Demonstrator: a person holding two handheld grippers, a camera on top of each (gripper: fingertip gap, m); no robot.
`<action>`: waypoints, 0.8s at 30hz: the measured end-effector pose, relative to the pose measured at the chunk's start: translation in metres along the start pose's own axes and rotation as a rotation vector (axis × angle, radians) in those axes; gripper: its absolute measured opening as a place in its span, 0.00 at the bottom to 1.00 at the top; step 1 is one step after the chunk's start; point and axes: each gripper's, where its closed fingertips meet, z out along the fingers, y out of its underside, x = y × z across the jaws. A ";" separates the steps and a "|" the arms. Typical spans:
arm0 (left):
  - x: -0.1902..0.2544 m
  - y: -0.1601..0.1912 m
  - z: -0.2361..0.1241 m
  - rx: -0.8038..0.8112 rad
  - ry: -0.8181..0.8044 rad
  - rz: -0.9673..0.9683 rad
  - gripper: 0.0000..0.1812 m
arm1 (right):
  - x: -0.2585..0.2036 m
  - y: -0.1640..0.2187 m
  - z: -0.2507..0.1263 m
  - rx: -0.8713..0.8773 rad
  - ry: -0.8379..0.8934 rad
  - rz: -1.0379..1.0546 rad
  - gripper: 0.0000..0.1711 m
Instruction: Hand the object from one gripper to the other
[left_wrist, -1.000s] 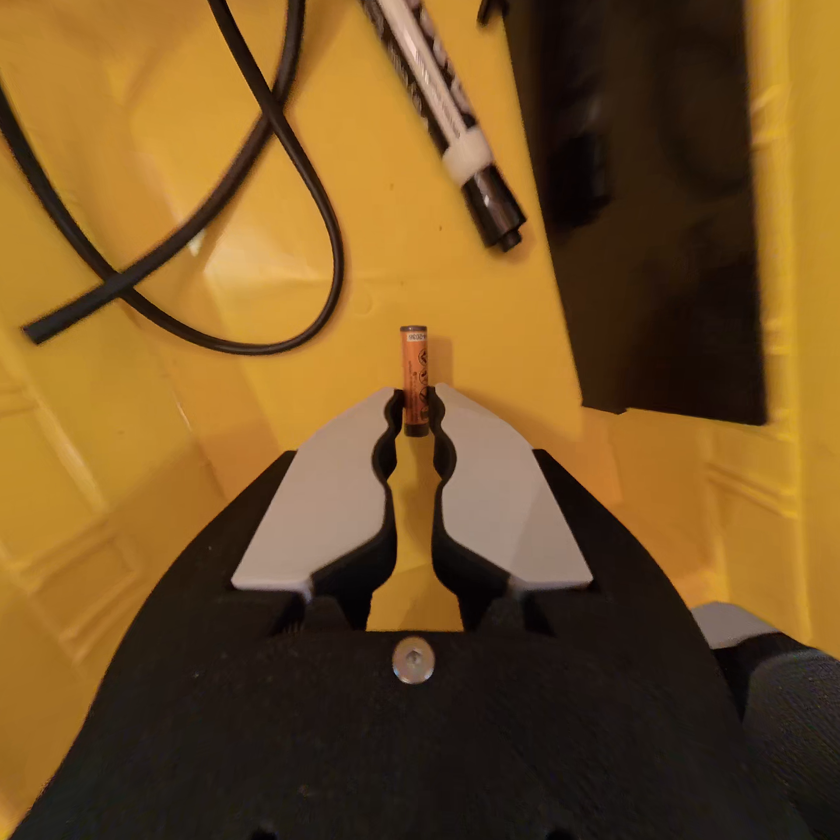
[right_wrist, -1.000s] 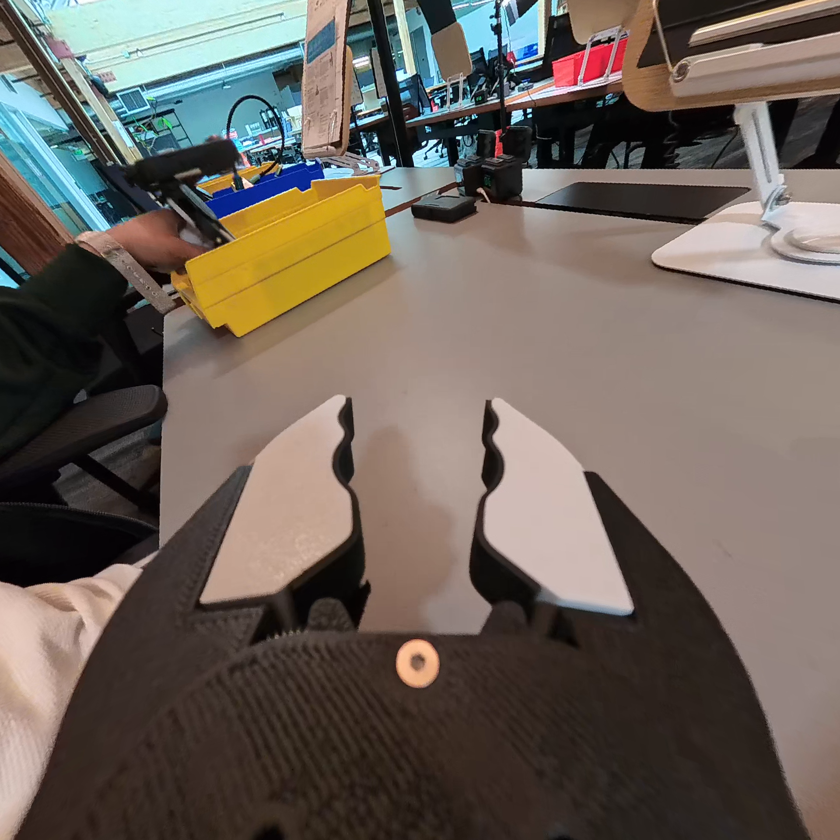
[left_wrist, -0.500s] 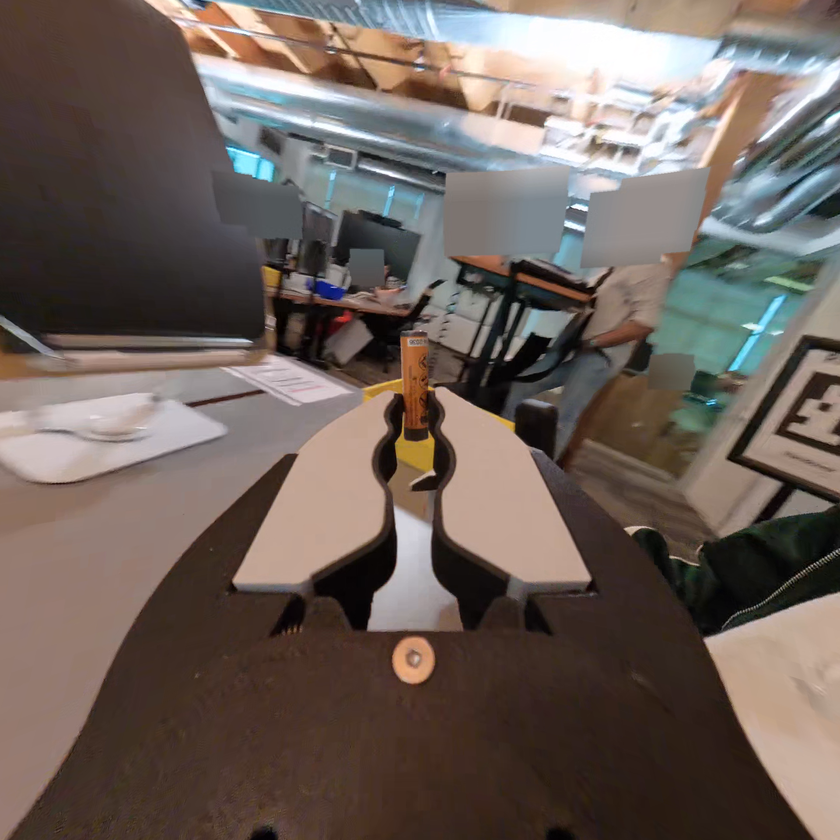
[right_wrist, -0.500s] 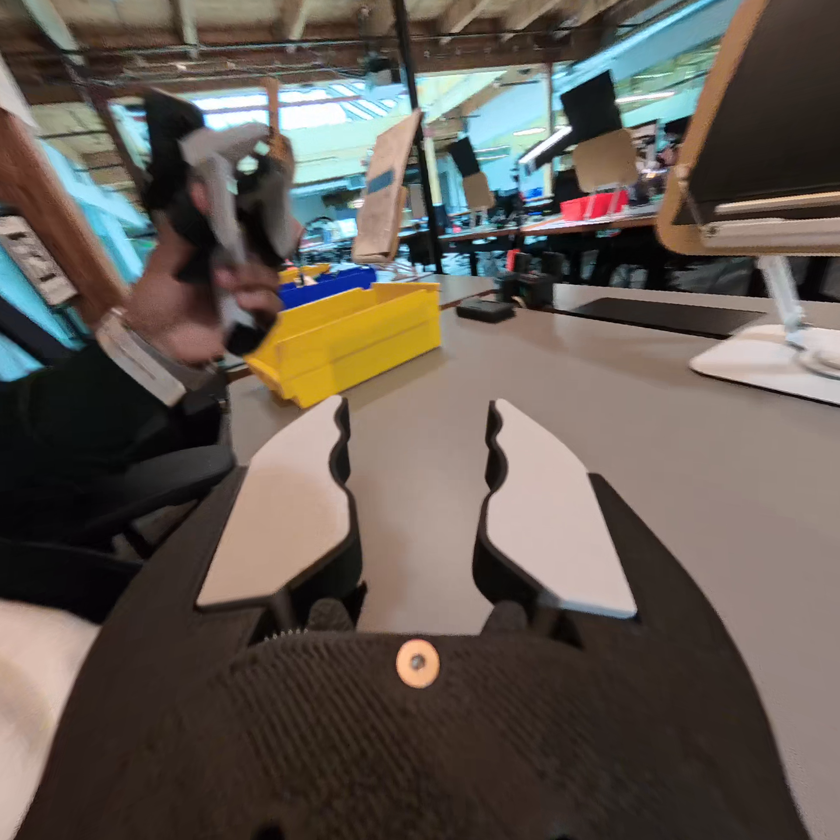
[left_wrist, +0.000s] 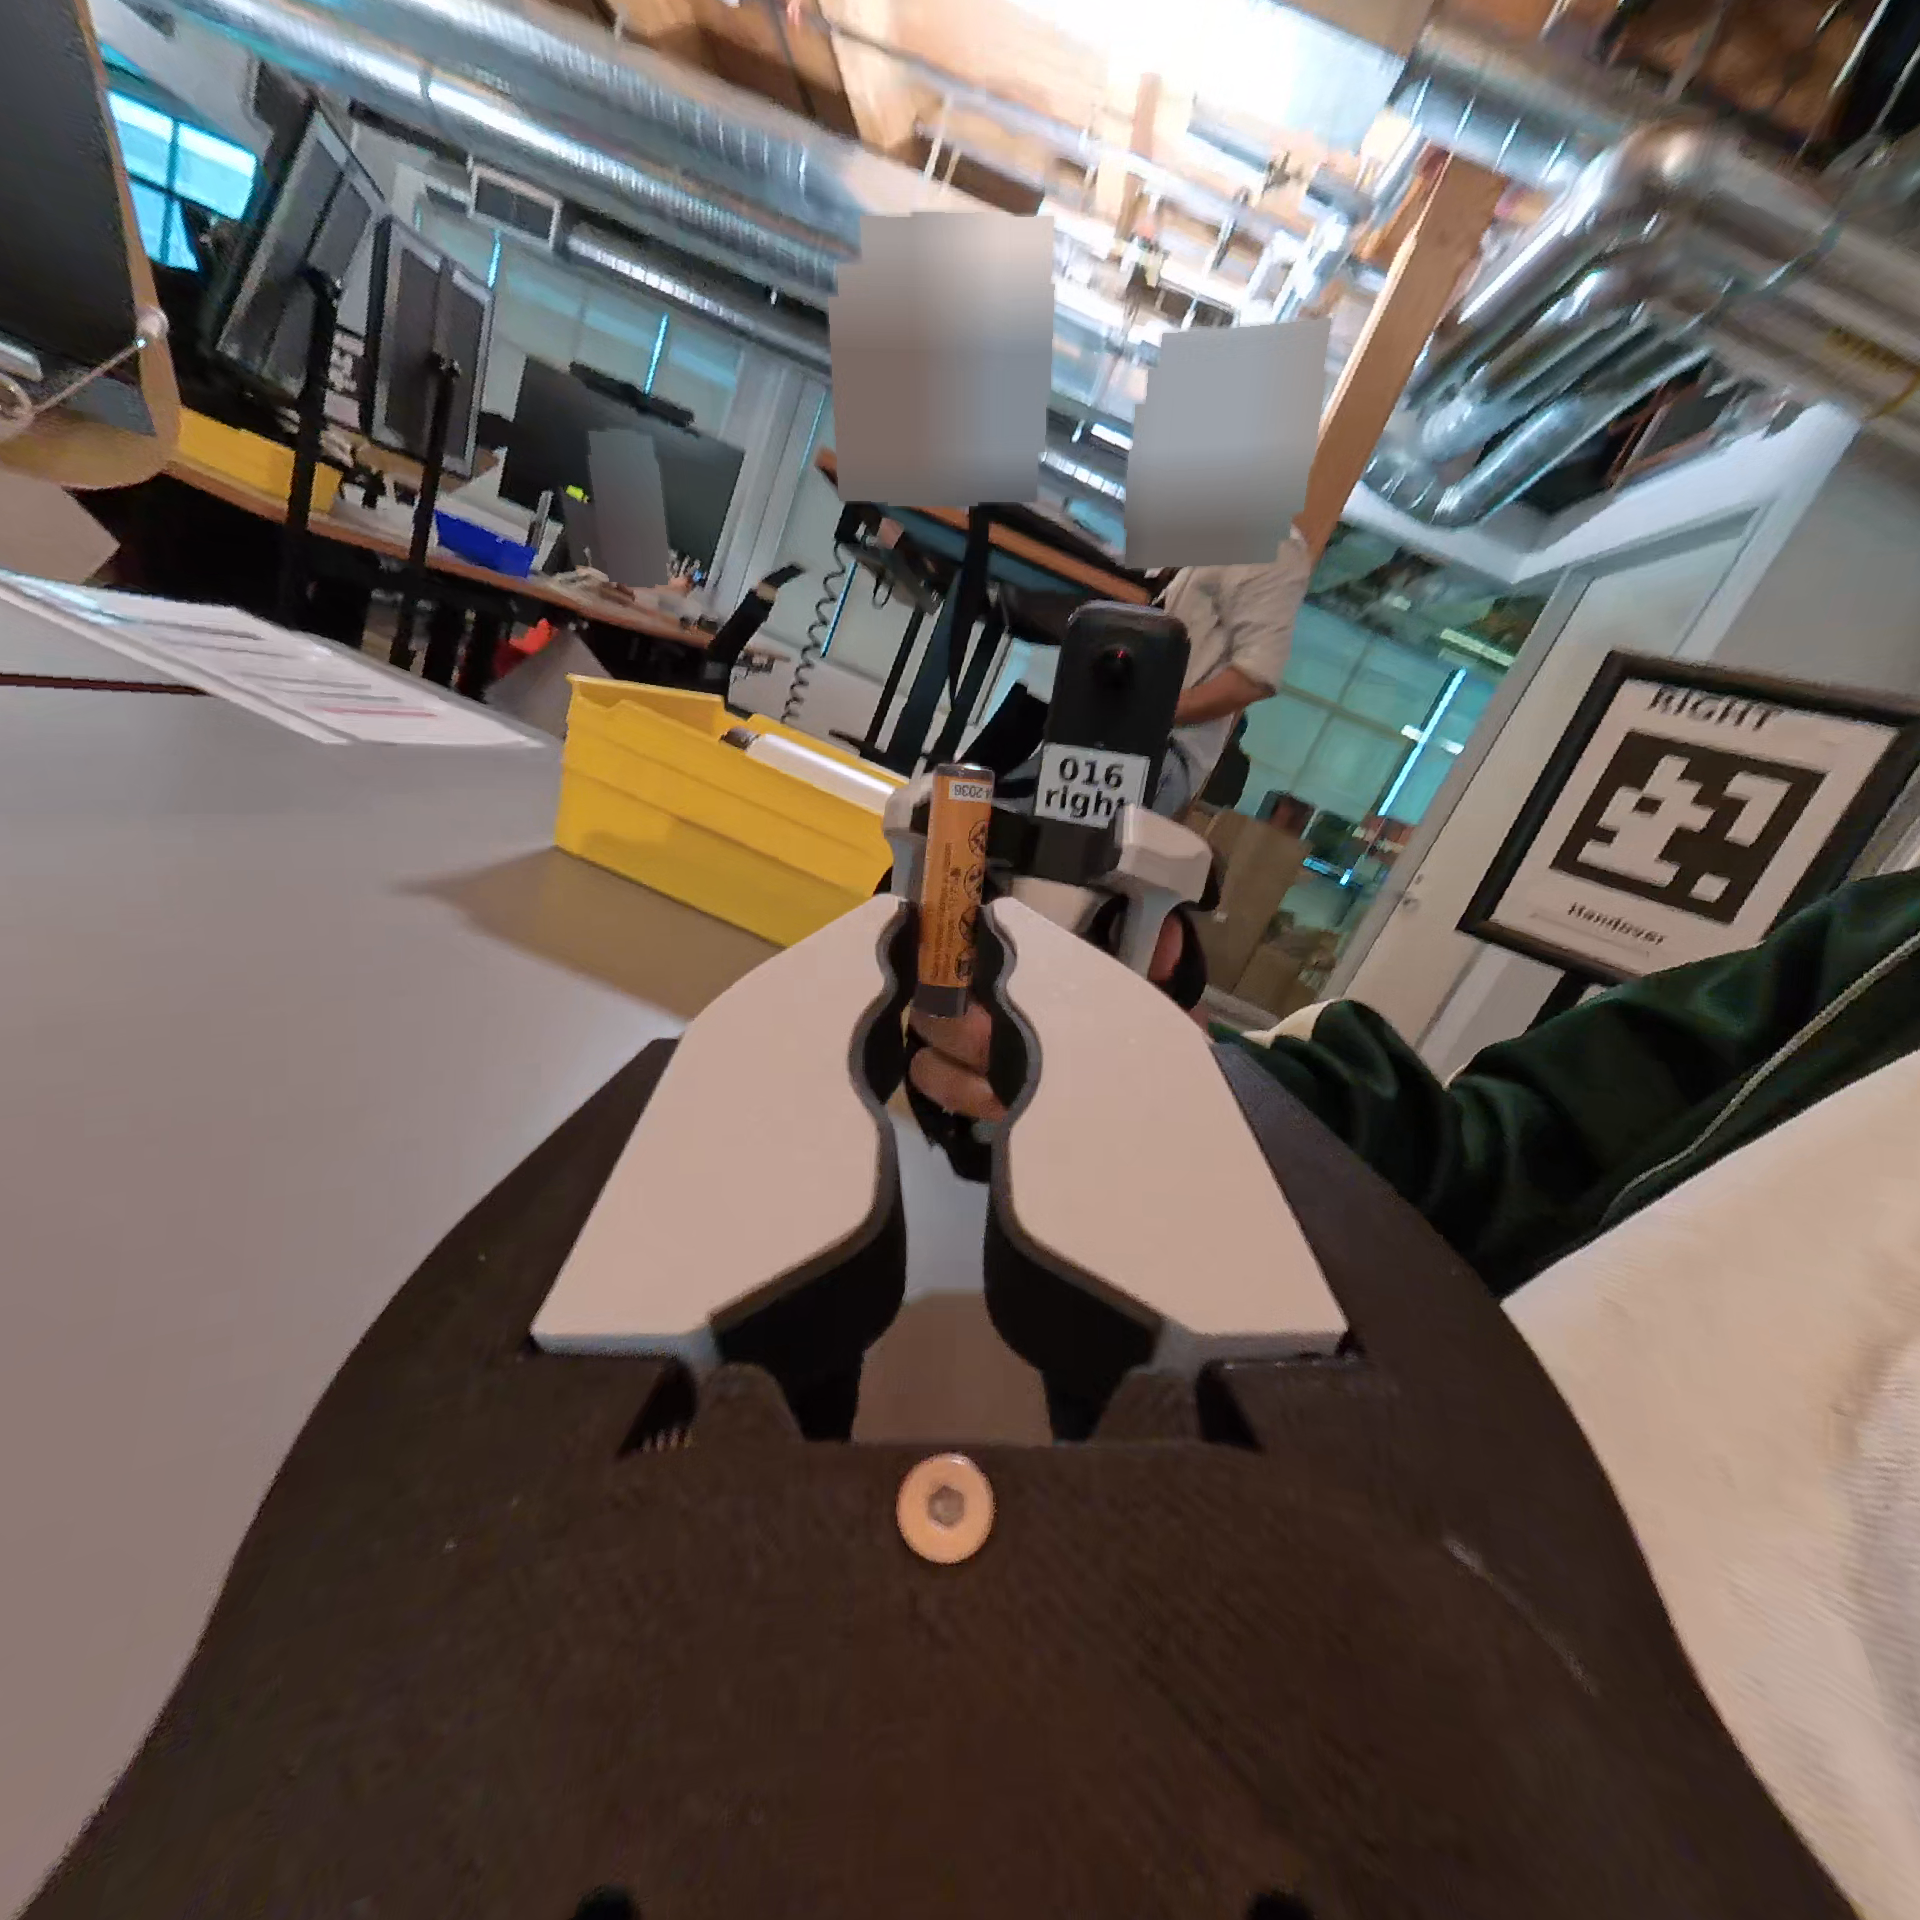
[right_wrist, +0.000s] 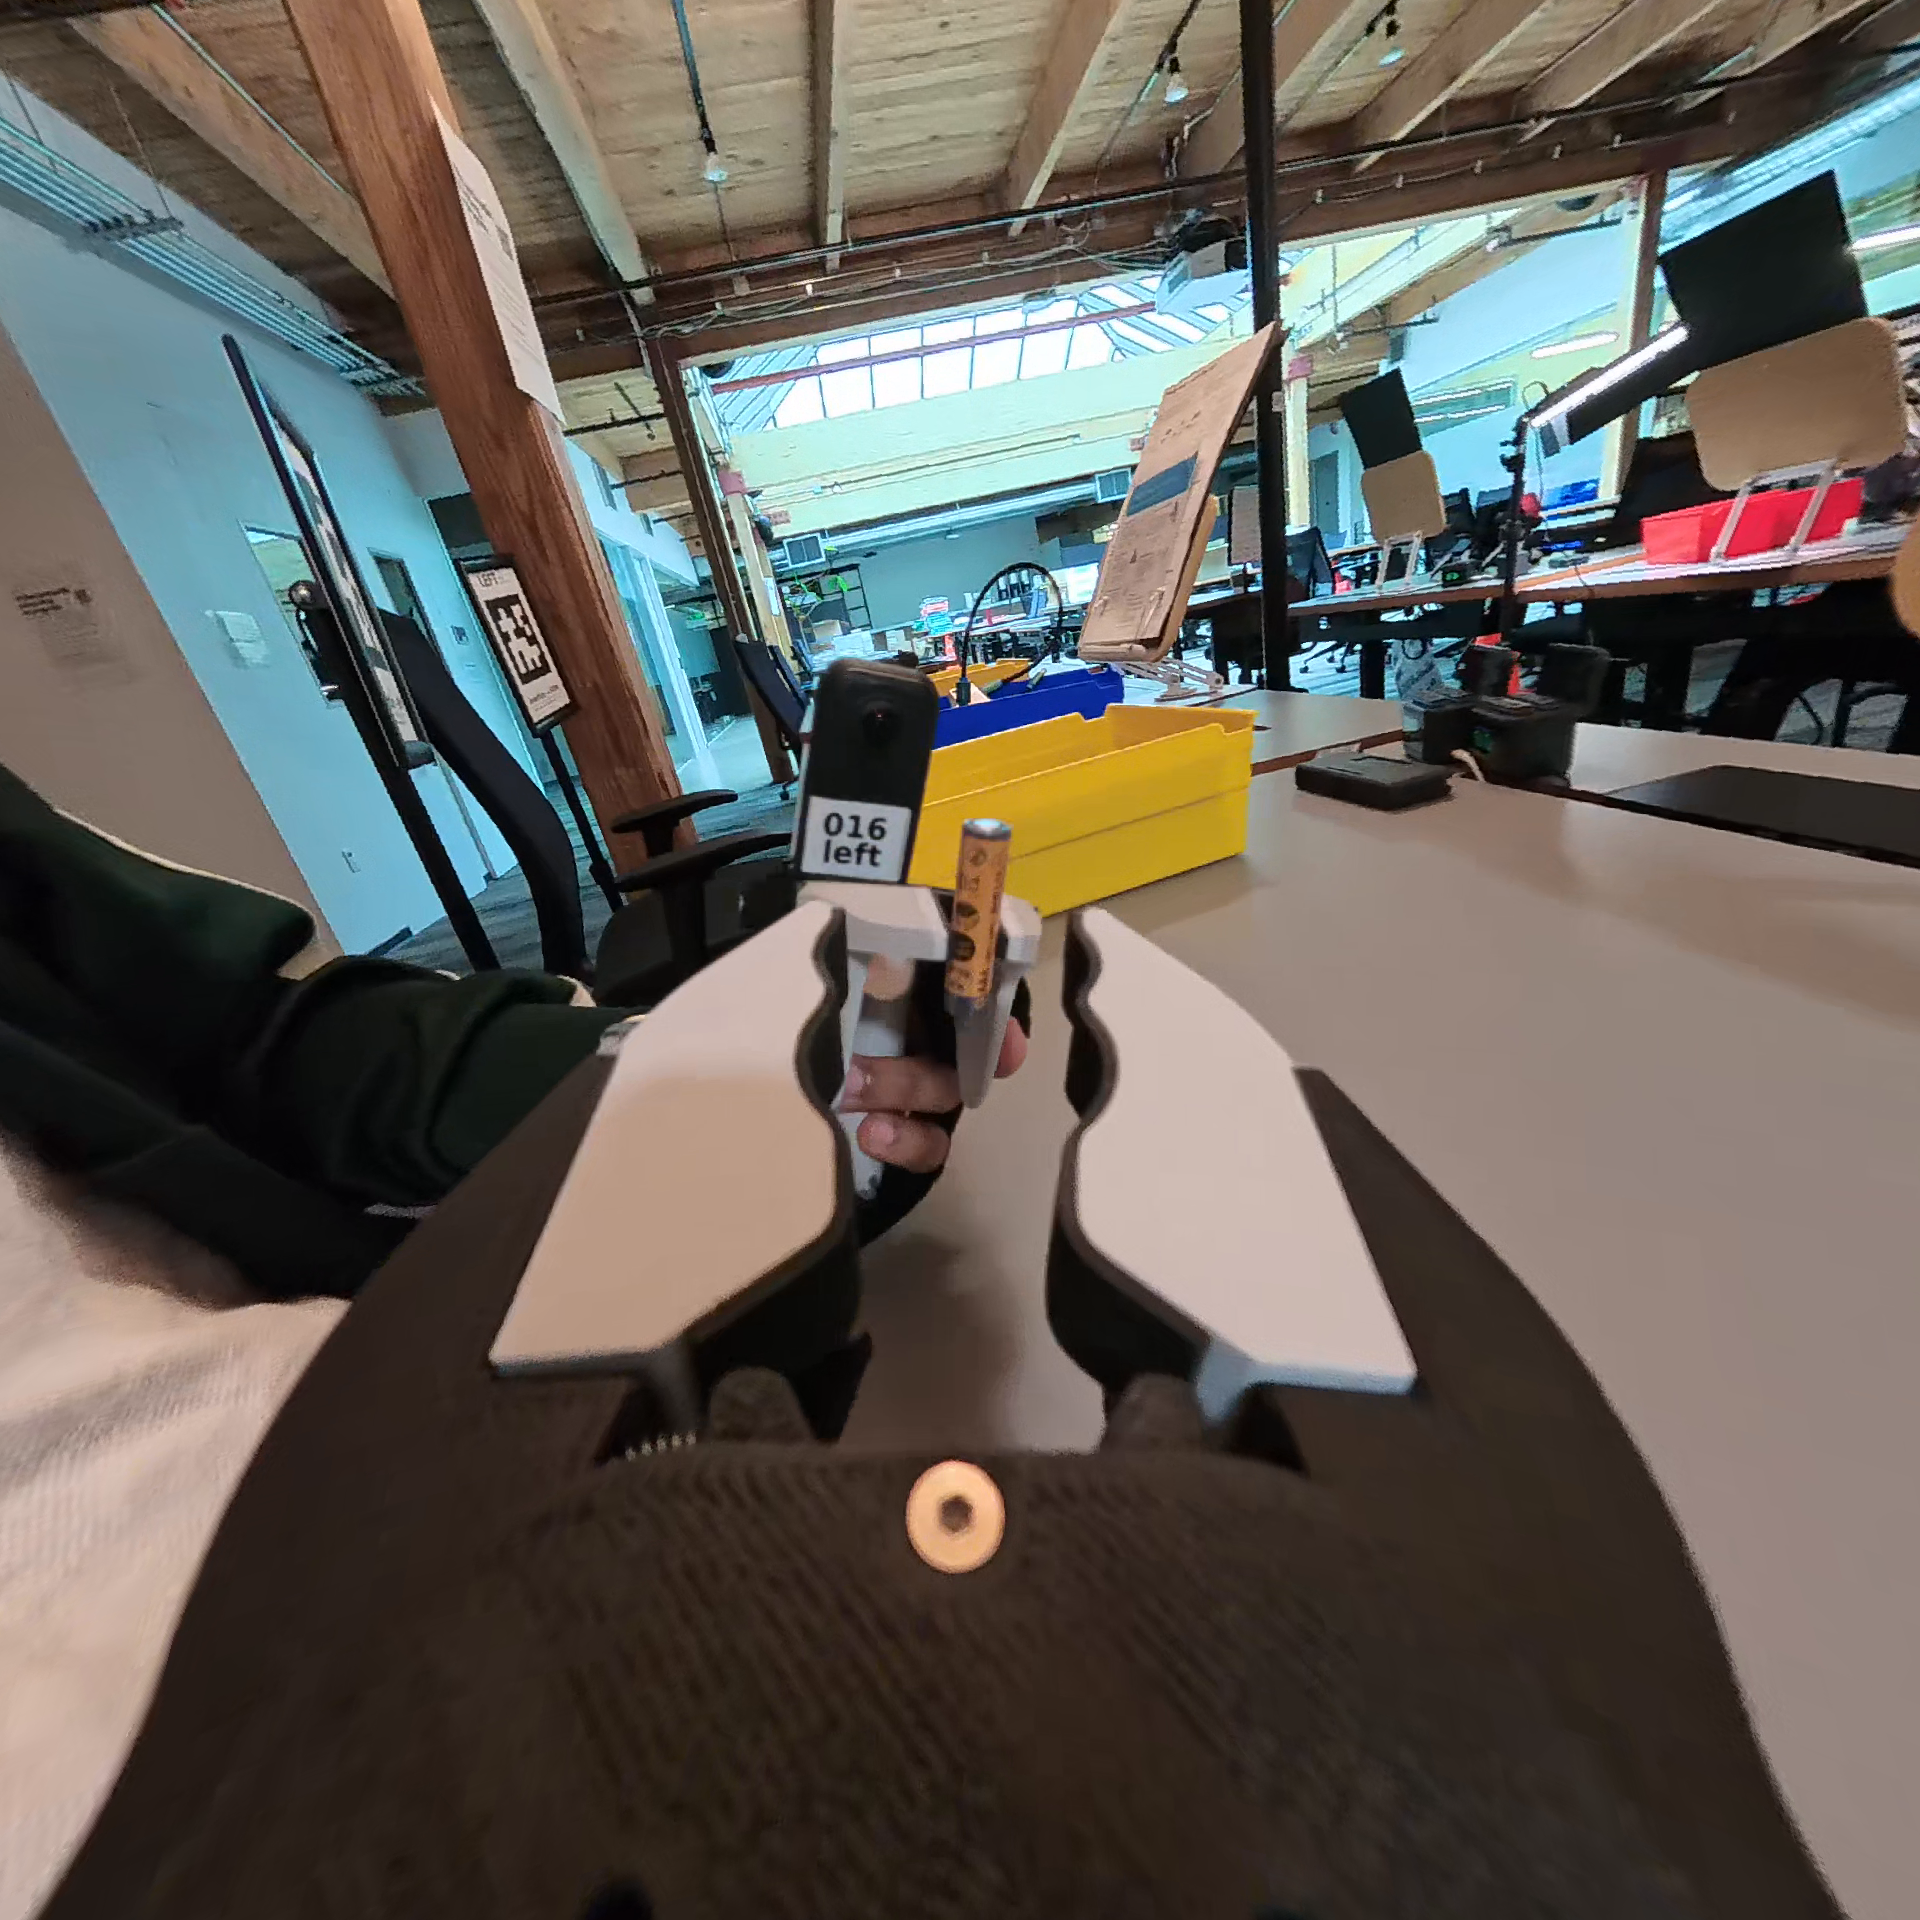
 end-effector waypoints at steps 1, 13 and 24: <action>0.002 0.000 0.000 0.010 0.012 -0.011 0.05 | -0.002 0.000 0.002 0.000 -0.008 -0.002 0.23; 0.017 0.025 0.013 -0.095 0.050 0.094 0.04 | -0.013 0.006 0.010 -0.027 -0.040 -0.056 0.06; 0.019 0.028 0.013 -0.127 0.046 0.116 0.04 | -0.011 0.008 0.009 -0.053 -0.053 -0.043 0.12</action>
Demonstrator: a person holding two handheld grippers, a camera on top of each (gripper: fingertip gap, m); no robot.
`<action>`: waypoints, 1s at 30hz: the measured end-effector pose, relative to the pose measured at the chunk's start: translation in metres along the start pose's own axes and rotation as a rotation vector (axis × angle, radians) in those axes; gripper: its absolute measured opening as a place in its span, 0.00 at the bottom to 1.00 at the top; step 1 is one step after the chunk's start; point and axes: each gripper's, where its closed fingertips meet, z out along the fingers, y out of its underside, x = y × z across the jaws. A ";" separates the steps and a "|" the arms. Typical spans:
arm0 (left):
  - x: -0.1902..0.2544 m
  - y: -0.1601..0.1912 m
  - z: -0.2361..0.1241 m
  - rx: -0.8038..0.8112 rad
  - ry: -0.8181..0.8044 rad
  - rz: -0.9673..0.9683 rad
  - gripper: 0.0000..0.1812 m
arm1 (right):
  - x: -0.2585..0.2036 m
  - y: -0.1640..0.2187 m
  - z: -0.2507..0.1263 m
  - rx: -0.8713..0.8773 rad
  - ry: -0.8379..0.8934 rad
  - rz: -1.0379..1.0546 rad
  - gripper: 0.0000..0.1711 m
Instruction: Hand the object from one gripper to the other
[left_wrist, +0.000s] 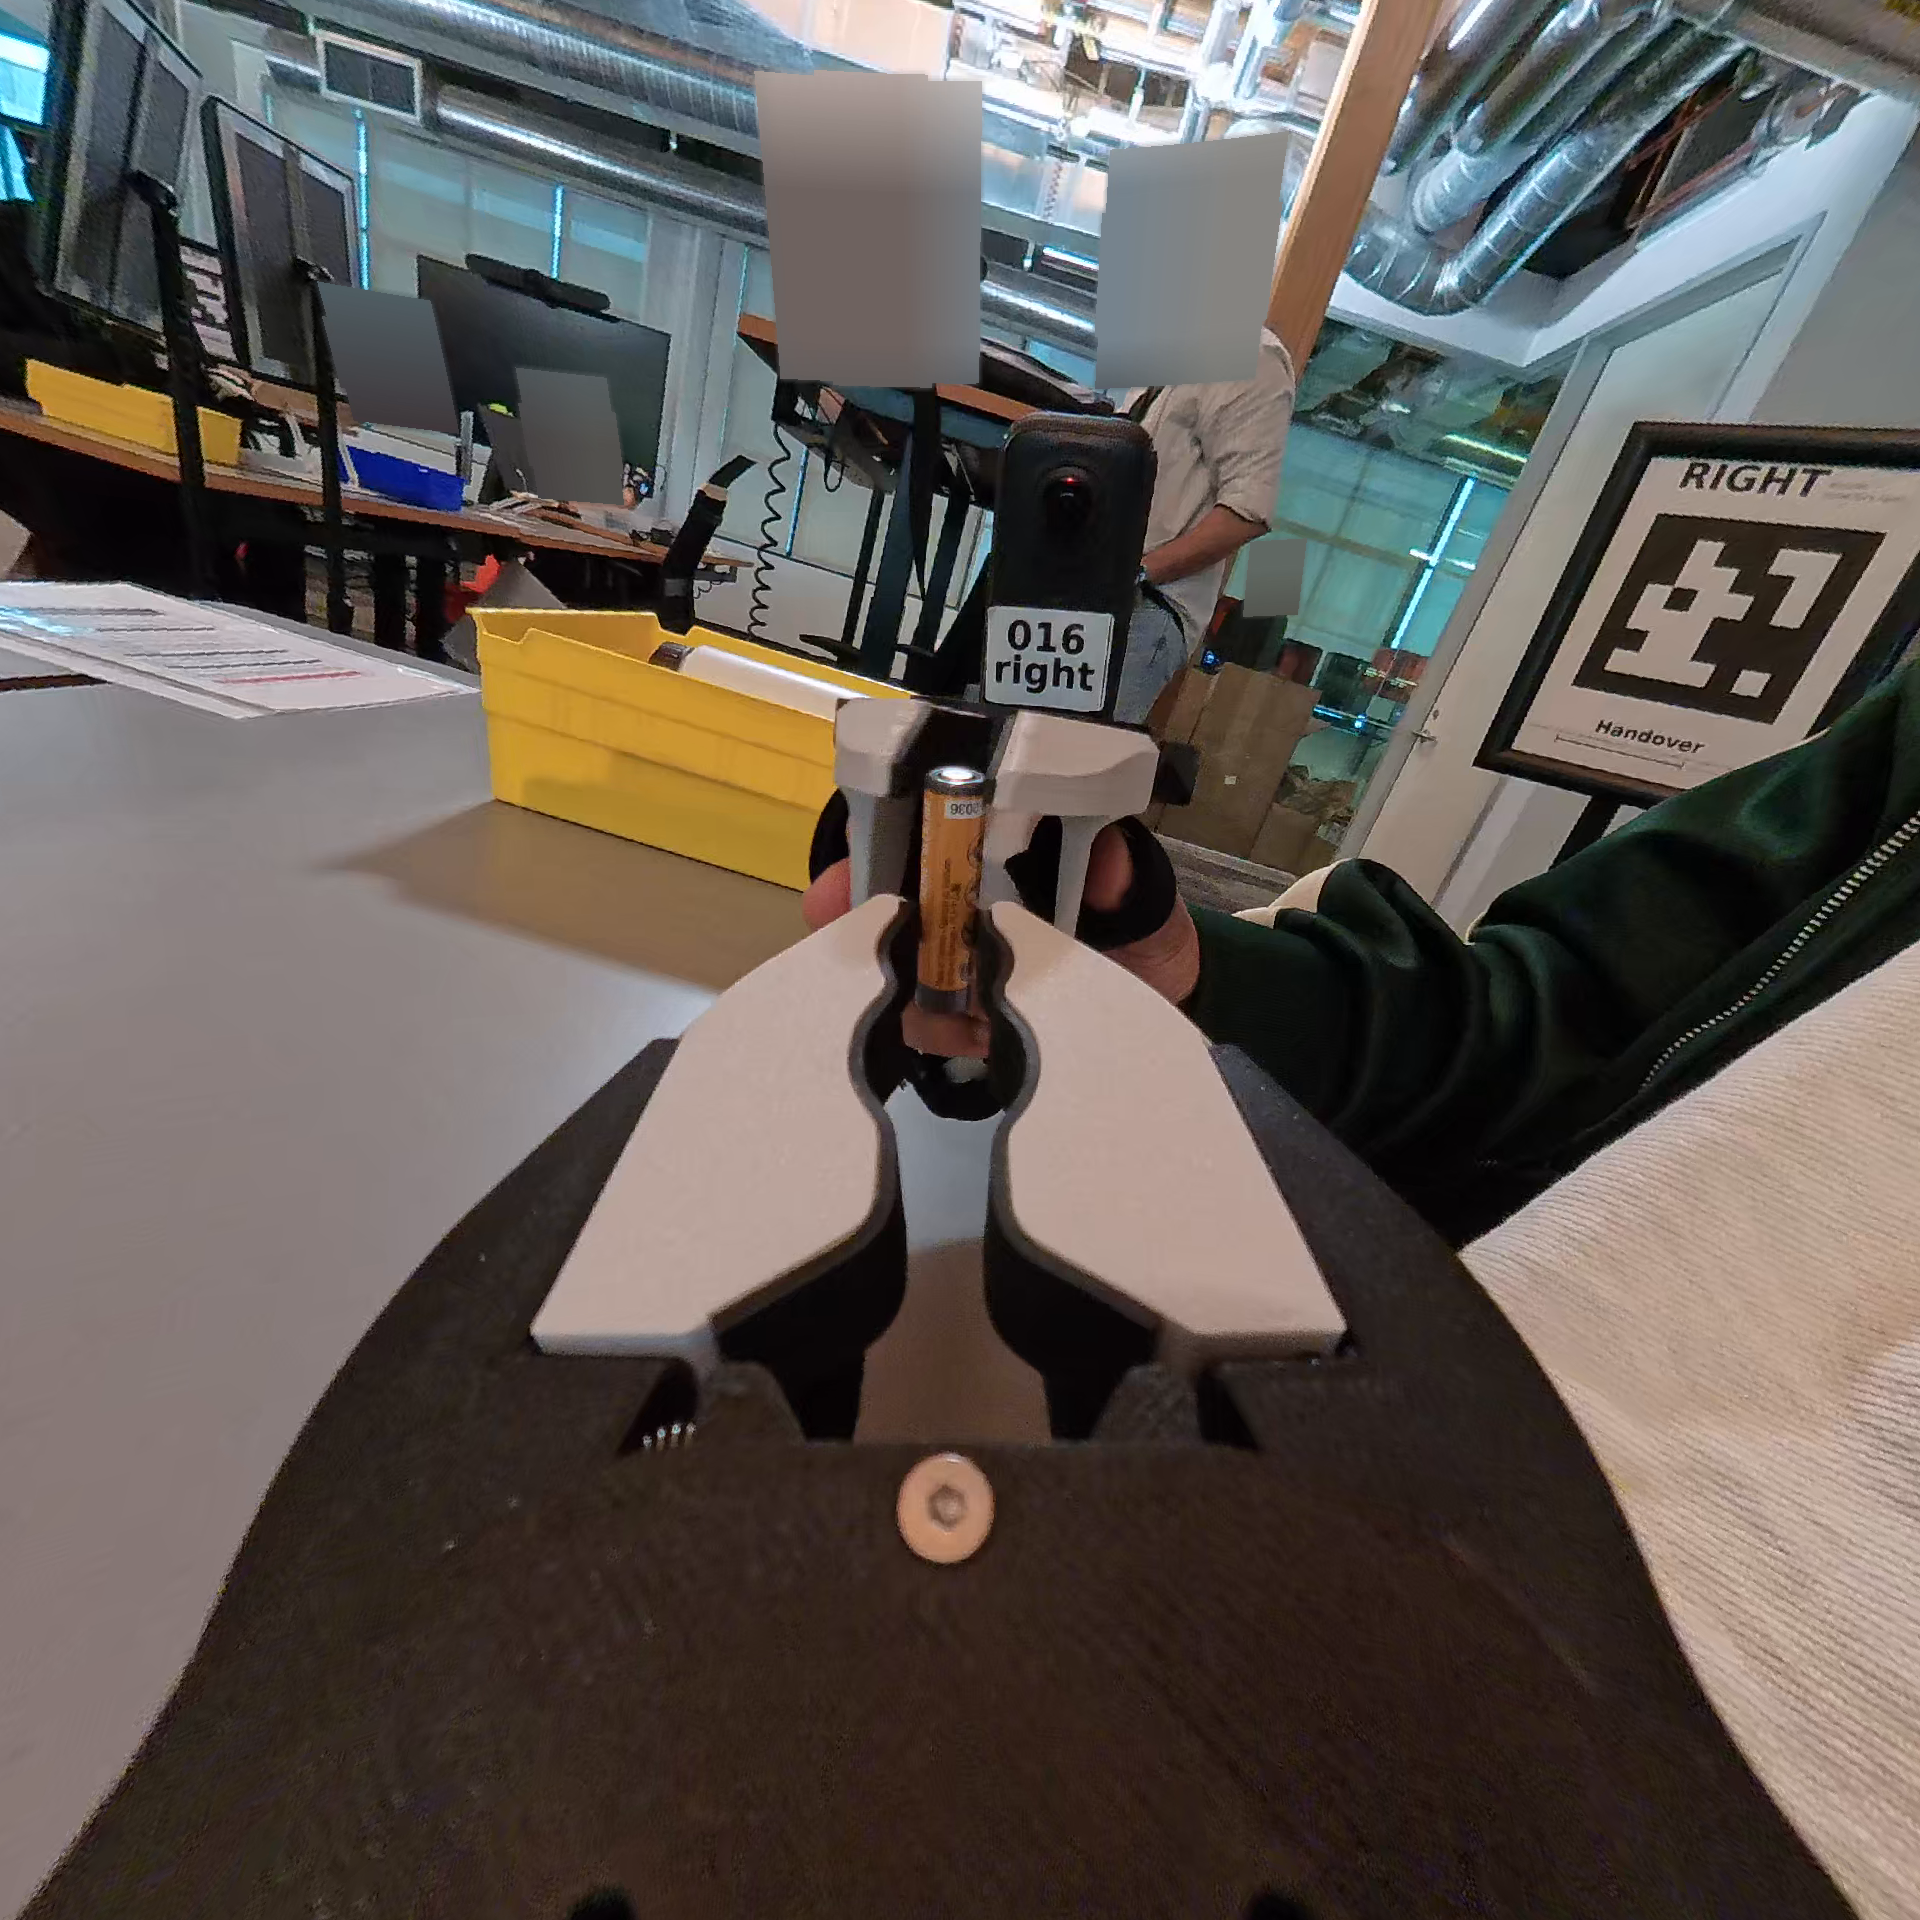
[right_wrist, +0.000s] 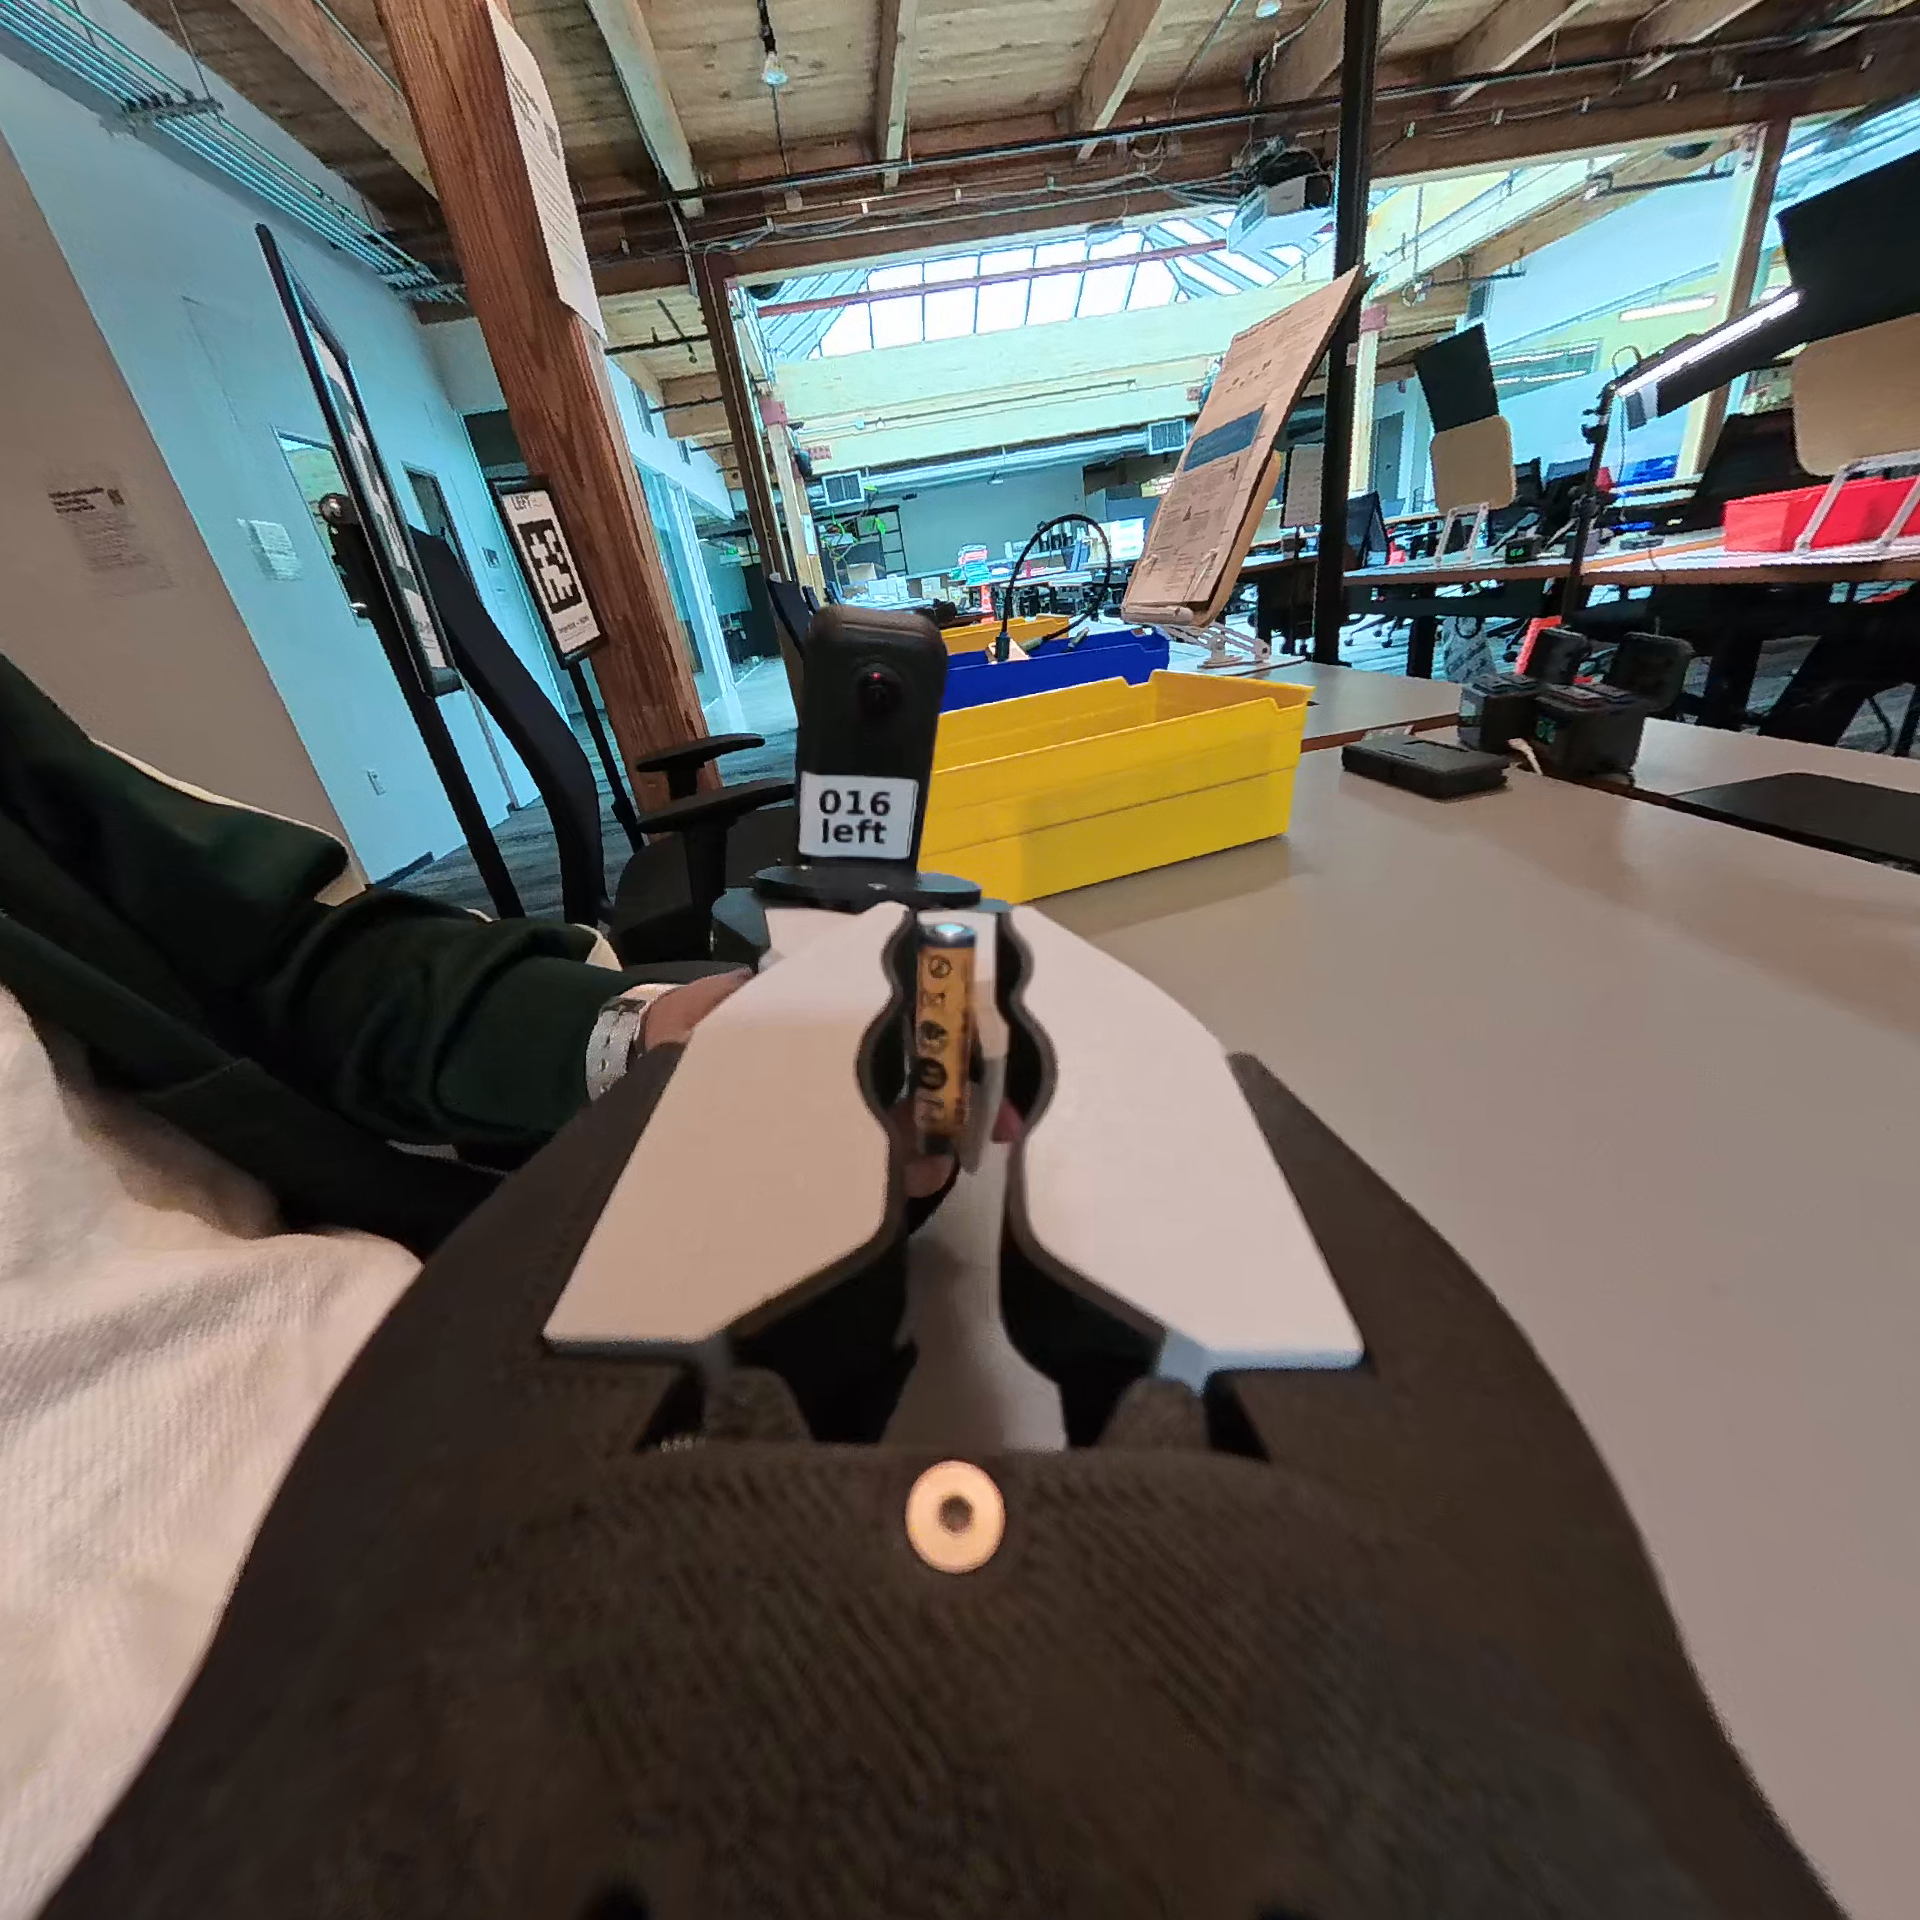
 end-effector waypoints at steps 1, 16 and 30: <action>0.000 0.000 0.000 -0.001 -0.001 0.002 0.04 | 0.001 0.001 0.000 -0.007 0.007 -0.008 0.13; -0.007 0.009 0.000 -0.038 0.002 -0.138 0.09 | 0.008 -0.012 -0.011 0.073 0.018 0.078 0.06; 0.006 0.012 0.006 -0.076 0.046 -0.041 0.07 | 0.003 -0.010 -0.007 0.071 -0.015 0.088 0.06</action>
